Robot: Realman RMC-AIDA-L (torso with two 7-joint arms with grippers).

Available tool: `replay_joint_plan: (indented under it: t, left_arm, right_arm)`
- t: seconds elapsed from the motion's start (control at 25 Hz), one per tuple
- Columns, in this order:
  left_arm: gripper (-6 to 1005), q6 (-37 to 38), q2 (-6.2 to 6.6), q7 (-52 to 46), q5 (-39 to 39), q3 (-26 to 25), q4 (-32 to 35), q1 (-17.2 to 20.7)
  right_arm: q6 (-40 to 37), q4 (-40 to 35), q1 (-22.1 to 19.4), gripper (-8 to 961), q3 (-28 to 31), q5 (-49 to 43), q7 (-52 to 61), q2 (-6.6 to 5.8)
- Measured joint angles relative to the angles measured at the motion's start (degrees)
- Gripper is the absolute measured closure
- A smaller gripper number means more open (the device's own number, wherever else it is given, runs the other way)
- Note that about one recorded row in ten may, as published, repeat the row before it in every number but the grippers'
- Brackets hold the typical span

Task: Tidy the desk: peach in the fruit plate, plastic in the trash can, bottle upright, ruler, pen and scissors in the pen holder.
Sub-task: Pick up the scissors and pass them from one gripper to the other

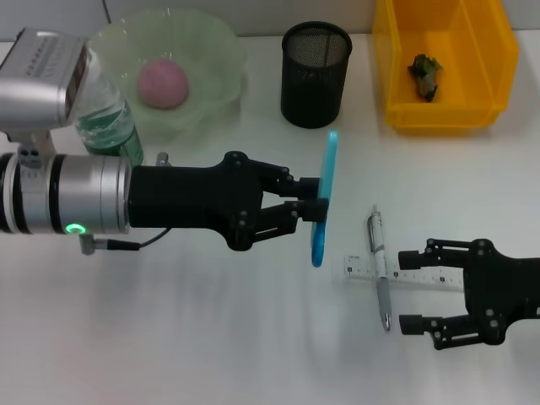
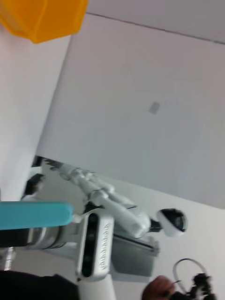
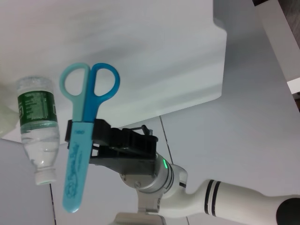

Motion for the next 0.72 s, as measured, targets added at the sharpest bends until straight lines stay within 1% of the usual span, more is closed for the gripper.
replay_joint_plan:
  t: [0.08,0.12,0.16,0.36,0.56,0.72]
  left_arm:
    - [748,-0.1,0.0,0.6,-0.9,0.0,-1.3,0.0]
    - [748,-0.5,0.0,2.6,-3.2,0.0,-4.3,0.1]
    - [748,-0.6,0.0,3.4,-4.1,0.0,-5.3,0.1]
    - [746,-1.1,-0.11,7.2,-7.8,0.0,-10.7,0.2]
    - [745,-1.1,-0.25,10.5,-11.5,0.2,-15.7,0.3]
    - [744,-0.7,-0.31,13.4,-14.7,0.4,-19.9,0.3]
  right_arm:
    - [-0.1,0.3,-0.1,125,0.0,0.0,-1.0,0.04]
    - [-0.1,0.5,-0.2,125,0.1,0.0,-1.5,0.05]
    - [-0.2,0.6,-0.3,125,0.3,0.1,-2.2,0.07]
    - [-0.7,2.4,-1.3,125,4.5,0.1,-7.5,0.31]
    - [-0.3,4.1,-1.5,125,5.5,0.1,-10.2,0.33]
    - [0.0,6.6,-1.5,124,7.8,0.1,-13.3,0.41]
